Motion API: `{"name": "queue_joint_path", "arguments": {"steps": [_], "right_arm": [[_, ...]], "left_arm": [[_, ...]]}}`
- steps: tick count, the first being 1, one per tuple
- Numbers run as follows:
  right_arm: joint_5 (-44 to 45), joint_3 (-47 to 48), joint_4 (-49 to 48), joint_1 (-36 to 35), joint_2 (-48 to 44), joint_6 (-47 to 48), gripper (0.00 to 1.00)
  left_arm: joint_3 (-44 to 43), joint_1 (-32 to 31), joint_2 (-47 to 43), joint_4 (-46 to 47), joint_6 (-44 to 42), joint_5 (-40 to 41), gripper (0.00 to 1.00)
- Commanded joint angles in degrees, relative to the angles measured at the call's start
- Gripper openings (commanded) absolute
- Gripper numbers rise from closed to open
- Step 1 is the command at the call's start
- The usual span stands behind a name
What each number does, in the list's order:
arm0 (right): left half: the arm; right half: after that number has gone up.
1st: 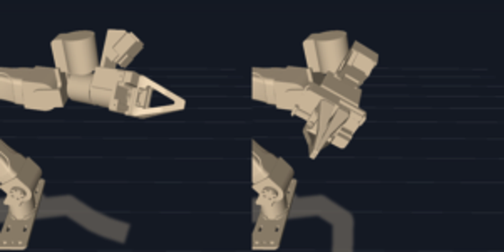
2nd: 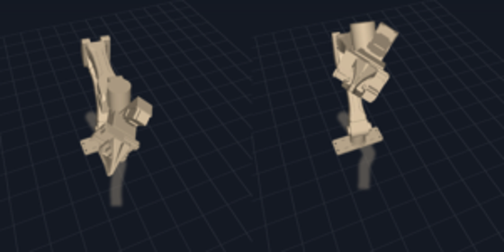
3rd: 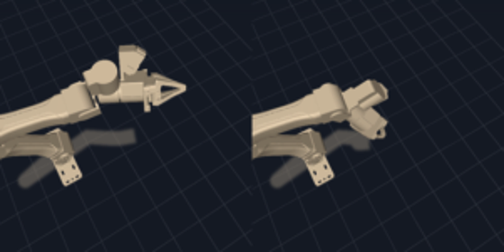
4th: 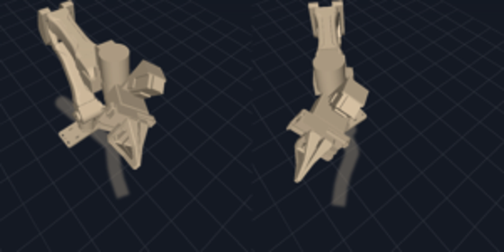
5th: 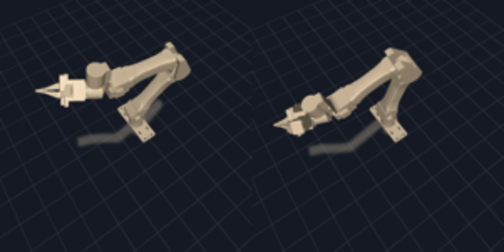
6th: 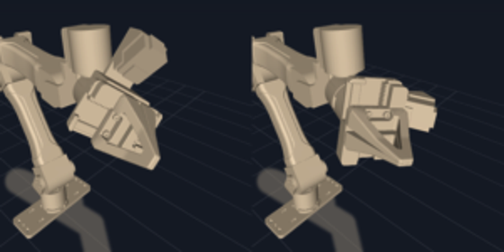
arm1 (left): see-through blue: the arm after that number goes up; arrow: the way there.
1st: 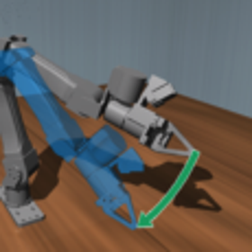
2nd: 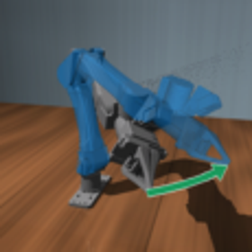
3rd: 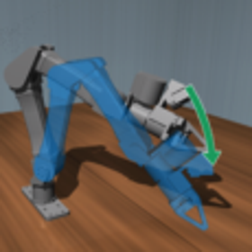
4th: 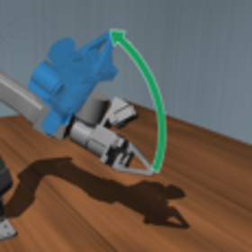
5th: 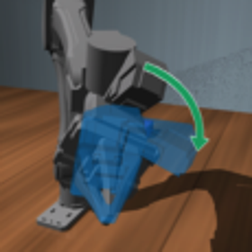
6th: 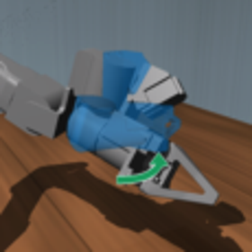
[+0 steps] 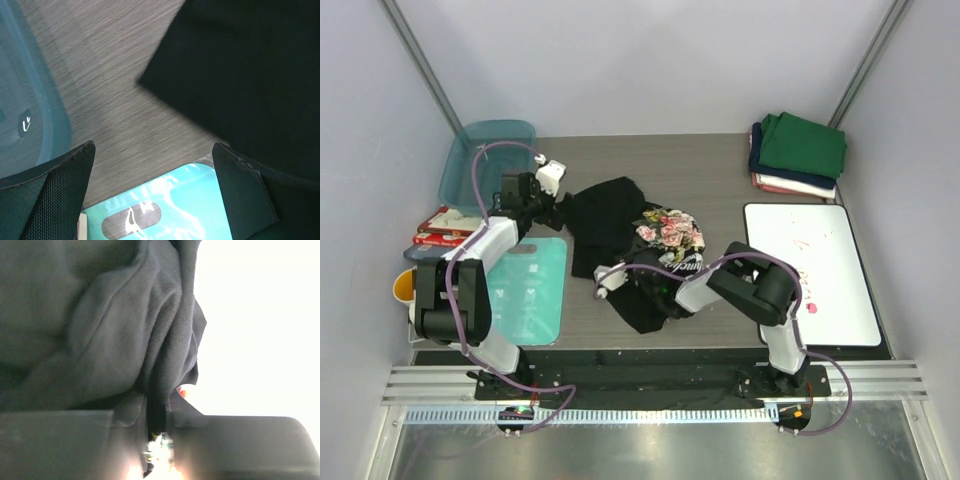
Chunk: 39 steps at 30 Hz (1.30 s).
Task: Fold and stack the t-shirts
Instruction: Flatten out the tshirt
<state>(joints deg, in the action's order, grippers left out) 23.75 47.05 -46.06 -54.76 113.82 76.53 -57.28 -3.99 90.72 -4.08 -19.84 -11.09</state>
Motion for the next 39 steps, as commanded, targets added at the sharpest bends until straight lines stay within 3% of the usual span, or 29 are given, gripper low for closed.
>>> {"name": "queue_joint_path", "arguments": {"steps": [1, 2, 3, 5, 9, 10, 11, 13, 14, 16, 22, 36, 39], "right_arm": [[8.22, 3.04, -23.72, -4.29, -0.53, 3.46, 0.54], [10.51, 4.09, -21.63, -4.39, -2.62, 2.4, 0.74], [12.62, 4.98, -19.7, -4.47, -4.29, -1.09, 0.84], [14.65, 5.6, -11.09, -4.47, -9.98, -4.79, 0.95], [16.7, 10.06, 11.2, -4.13, -18.18, -18.14, 1.0], [14.51, 11.39, 27.44, -3.52, -19.59, -27.4, 1.0], [10.48, 12.88, 36.13, -2.64, -20.91, -32.27, 1.0], [-6.46, 14.65, 56.05, 0.61, -24.42, -38.97, 1.0], [-9.91, 13.43, 58.17, 1.14, -26.0, -39.18, 1.0], [-16.41, 7.29, 61.94, 0.89, -30.57, -36.83, 1.0], [-22.77, -2.57, 66.19, -1.13, -35.86, -35.05, 1.0], [-19.1, -9.25, 59.17, -9.48, -31.65, -33.21, 1.0], [-16.73, -10.04, 56.54, -10.1, -29.02, -32.06, 0.93]], "left_arm": [[-0.47, 1.7, 0.34, 3.72, 1.29, -1.03, 1.0], [-0.47, 1.79, 0.34, 3.72, 1.64, -1.82, 1.0], [-0.47, 1.7, -0.1, 3.72, 1.64, -2.52, 1.0], [-0.38, 1.79, -0.45, 3.29, 1.9, -3.93, 1.0], [-0.29, 1.79, -0.81, 2.58, 1.38, -6.04, 1.0], [-0.47, 1.79, -0.54, 2.15, 1.12, -7.0, 1.0], [-0.47, 1.79, -0.45, 1.19, 1.03, -7.62, 1.0], [-0.73, 1.79, -0.37, -0.4, -0.11, -10.87, 1.0], [-0.64, 1.79, -0.37, -1.1, -0.38, -11.32, 1.0], [-0.56, 1.7, -0.98, -1.98, -0.99, -12.99, 1.0], [-0.91, 1.62, -2.65, -5.5, -2.66, -14.04, 1.0], [-1.88, 1.7, -0.54, -6.91, -3.45, -12.72, 1.0], [-1.79, 1.7, 0.16, -7.0, -3.98, -13.08, 1.0]]}}
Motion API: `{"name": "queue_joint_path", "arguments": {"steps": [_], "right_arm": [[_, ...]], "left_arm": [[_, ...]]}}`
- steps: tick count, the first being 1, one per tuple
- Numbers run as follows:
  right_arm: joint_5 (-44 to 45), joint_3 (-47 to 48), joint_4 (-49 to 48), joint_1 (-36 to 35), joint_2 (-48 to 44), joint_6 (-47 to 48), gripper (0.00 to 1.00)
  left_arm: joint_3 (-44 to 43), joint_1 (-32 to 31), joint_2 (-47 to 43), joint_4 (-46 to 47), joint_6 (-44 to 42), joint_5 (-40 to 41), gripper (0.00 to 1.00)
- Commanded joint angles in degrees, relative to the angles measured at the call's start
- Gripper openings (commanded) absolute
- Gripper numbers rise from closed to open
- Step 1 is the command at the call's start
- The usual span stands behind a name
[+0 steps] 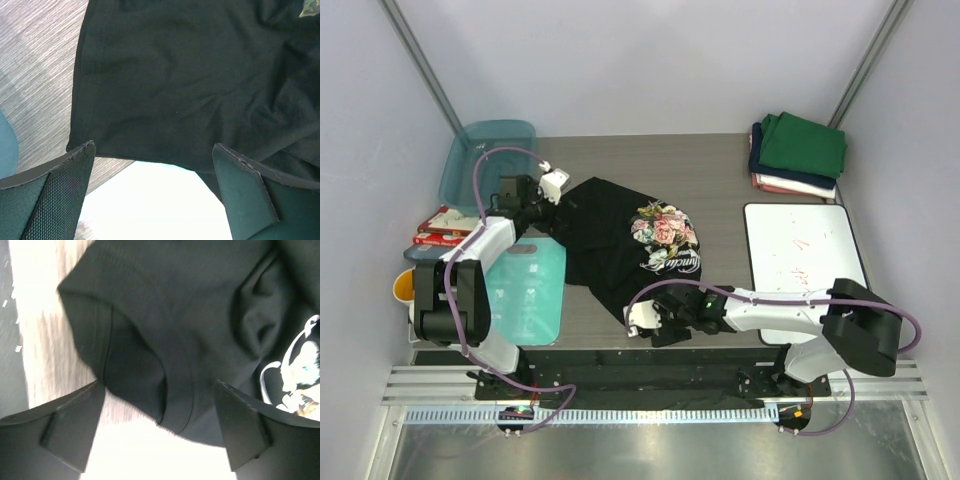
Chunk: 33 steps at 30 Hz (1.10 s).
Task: Fold and stack the t-shirts
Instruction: Flatten out the tshirt
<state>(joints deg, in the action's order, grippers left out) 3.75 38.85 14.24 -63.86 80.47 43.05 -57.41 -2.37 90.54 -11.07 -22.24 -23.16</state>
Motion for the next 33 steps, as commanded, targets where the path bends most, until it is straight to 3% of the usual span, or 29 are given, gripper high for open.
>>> {"name": "queue_joint_path", "arguments": {"steps": [1, 2, 3, 5, 6, 11, 20, 29, 33], "right_arm": [[4.15, -2.2, -4.65, -1.1, 5.04, 3.17, 0.89], [5.29, -3.07, -5.62, -1.01, 5.83, 4.05, 0.81], [6.26, -3.08, -6.93, -0.92, 8.1, 4.76, 0.62], [8.99, -2.56, -7.38, -0.92, 10.84, 5.73, 0.34], [10.3, -2.46, -8.6, -0.75, 11.9, 5.91, 0.01], [17.94, -5.44, -12.65, 1.8, 10.07, 10.64, 0.01], [17.43, -5.28, -11.08, 11.72, 1.01, 12.23, 0.01], [13.13, -3.08, -11.6, 24.98, -0.67, 14.78, 0.01], [11.72, -0.71, -12.66, 29.65, -0.14, 15.75, 0.01]], "left_arm": [[-1.74, 0.09, 0.86, -0.09, -1.93, -1.01, 1.0], [-1.66, 0.09, 1.04, -0.18, -2.19, -0.93, 1.0], [-1.66, 0.09, 1.3, -0.27, -3.15, -0.75, 1.0], [-1.48, 0.09, 1.91, -0.27, -4.38, -0.75, 1.0], [-1.39, 0.09, 2.01, -0.35, -5.87, -0.75, 1.0], [-0.69, 0.09, 3.15, -1.67, -16.41, -2.94, 1.0], [1.94, 0.0, 6.57, 0.69, -37.32, -9.0, 1.0], [6.87, -3.43, 9.48, 7.46, -50.43, -5.15, 1.0], [6.17, -3.43, 9.39, 6.24, -51.76, -4.97, 1.0]]}}
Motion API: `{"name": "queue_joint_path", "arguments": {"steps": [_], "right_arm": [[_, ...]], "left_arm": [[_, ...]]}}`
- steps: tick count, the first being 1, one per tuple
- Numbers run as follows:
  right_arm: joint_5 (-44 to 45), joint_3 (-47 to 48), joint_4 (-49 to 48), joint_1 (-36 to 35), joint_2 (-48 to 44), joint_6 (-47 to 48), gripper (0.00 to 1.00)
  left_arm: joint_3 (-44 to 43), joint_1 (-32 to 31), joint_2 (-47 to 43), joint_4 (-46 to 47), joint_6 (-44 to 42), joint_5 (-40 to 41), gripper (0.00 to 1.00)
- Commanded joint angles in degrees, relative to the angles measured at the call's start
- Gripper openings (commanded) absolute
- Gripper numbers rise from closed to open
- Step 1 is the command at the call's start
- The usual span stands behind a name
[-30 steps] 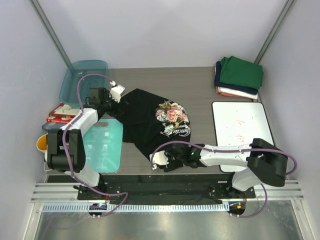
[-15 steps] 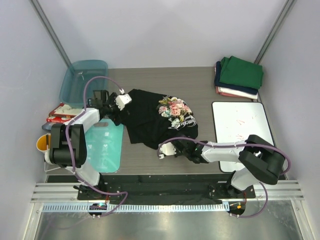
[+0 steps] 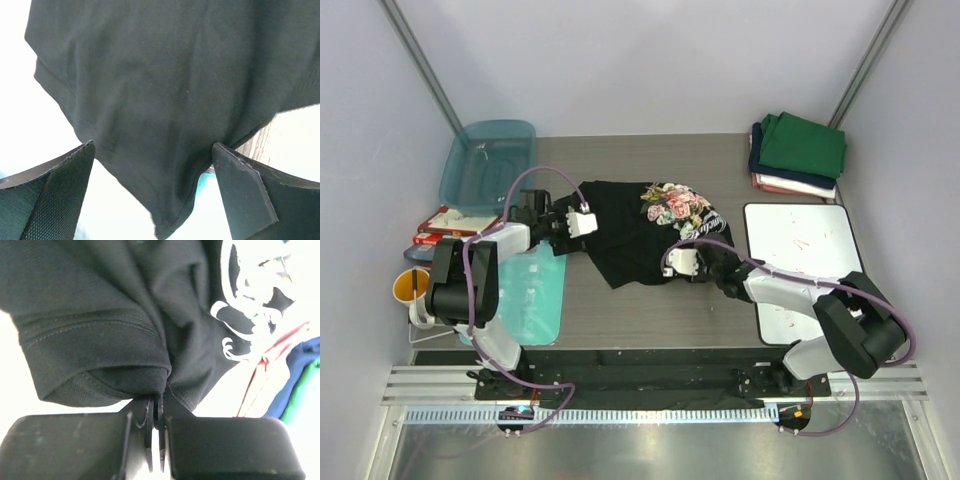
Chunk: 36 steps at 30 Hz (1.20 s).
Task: Fold and stack the t-shirts
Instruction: Flatten out the tshirt
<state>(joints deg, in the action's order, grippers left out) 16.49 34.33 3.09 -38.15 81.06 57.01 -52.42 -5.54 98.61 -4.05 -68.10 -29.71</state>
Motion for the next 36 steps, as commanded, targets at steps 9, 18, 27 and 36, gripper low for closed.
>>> {"name": "queue_joint_path", "arguments": {"steps": [9, 18, 27, 36], "right_arm": [[-3.13, 6.72, -2.74, 11.25, 0.33, 4.42, 0.01], [-4.45, 9.18, -5.03, 16.35, 1.38, 5.74, 0.01], [-3.92, 9.09, -5.46, 16.53, 1.65, 5.57, 0.01], [-3.48, 8.74, -6.08, 16.62, 2.27, 5.39, 0.01]], "left_arm": [[-2.32, -0.79, 3.08, -12.37, -11.27, 1.59, 0.97], [-4.0, -0.87, 1.59, -26.86, -18.91, 6.33, 0.95], [-4.35, -0.7, -5.87, -32.86, -20.06, 4.58, 0.91], [-3.57, 0.18, -7.39, -27.68, -18.03, 3.85, 0.91]]}}
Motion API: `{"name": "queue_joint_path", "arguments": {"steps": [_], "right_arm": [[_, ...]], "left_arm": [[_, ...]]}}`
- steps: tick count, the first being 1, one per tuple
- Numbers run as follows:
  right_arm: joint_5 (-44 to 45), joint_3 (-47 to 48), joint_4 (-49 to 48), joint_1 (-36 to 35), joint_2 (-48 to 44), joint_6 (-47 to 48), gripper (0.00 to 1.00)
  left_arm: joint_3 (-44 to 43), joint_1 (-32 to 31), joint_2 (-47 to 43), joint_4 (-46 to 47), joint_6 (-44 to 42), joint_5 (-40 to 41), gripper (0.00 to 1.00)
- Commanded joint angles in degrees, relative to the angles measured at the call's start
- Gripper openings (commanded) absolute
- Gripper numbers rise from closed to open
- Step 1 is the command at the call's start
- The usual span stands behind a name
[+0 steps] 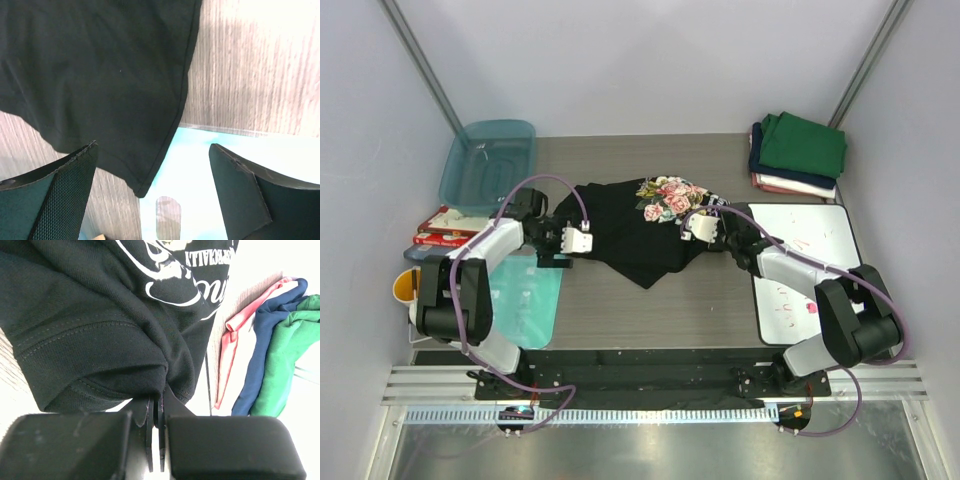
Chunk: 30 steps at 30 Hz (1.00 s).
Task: Fold and stack the t-shirts
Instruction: Flatten out the tshirt
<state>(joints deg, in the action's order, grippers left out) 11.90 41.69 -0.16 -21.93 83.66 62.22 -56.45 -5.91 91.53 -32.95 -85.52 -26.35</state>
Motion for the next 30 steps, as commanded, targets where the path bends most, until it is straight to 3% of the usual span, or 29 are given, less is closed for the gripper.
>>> {"name": "queue_joint_path", "arguments": {"steps": [1, 8, 15, 16, 17, 19, 20, 21, 27, 30], "right_arm": [[1.11, 1.37, -2.82, 0.31, -0.42, 0.19, 0.01], [1.02, 0.5, -2.82, 0.31, -1.66, -0.16, 0.01], [1.02, 0.76, -3.0, 0.4, -1.04, 0.1, 0.01], [1.02, 0.85, -3.0, 0.4, -0.69, -0.08, 0.01], [0.93, 0.93, -3.09, 0.4, -0.69, 0.01, 0.01], [1.11, 0.93, -3.35, 0.4, -0.51, 0.01, 0.01], [1.19, 0.93, -3.53, 0.49, -0.51, 0.1, 0.01], [1.28, 0.76, -3.61, 0.58, -0.51, 0.19, 0.01], [2.16, 0.14, -5.46, 0.49, -0.51, 0.54, 0.01], [3.65, -0.64, -9.4, 0.49, -0.51, 0.97, 0.01]], "left_arm": [[0.72, 0.55, 1.79, 2.09, -1.14, 2.07, 0.9], [-0.68, 2.22, 9.28, 7.72, -2.29, 7.45, 0.87], [-3.41, 3.63, 10.95, 6.06, -4.04, 9.29, 0.82], [-3.58, 3.63, 11.13, 5.1, -4.57, 9.65, 0.78], [-3.76, 3.63, 11.65, 4.48, -4.75, 9.82, 0.65], [-4.55, 3.72, 12.36, 2.03, -5.01, 9.82, 0.49], [-4.72, 3.63, 12.62, 1.23, -5.19, 9.56, 0.17], [-4.73, 3.71, 13.23, 0.7, -5.27, 9.39, 0.0], [-4.37, 3.45, 13.86, -1.68, -3.18, 7.63, 0.0], [-6.21, 3.63, 10.26, -0.1, 5.14, 4.83, 0.0]]}}
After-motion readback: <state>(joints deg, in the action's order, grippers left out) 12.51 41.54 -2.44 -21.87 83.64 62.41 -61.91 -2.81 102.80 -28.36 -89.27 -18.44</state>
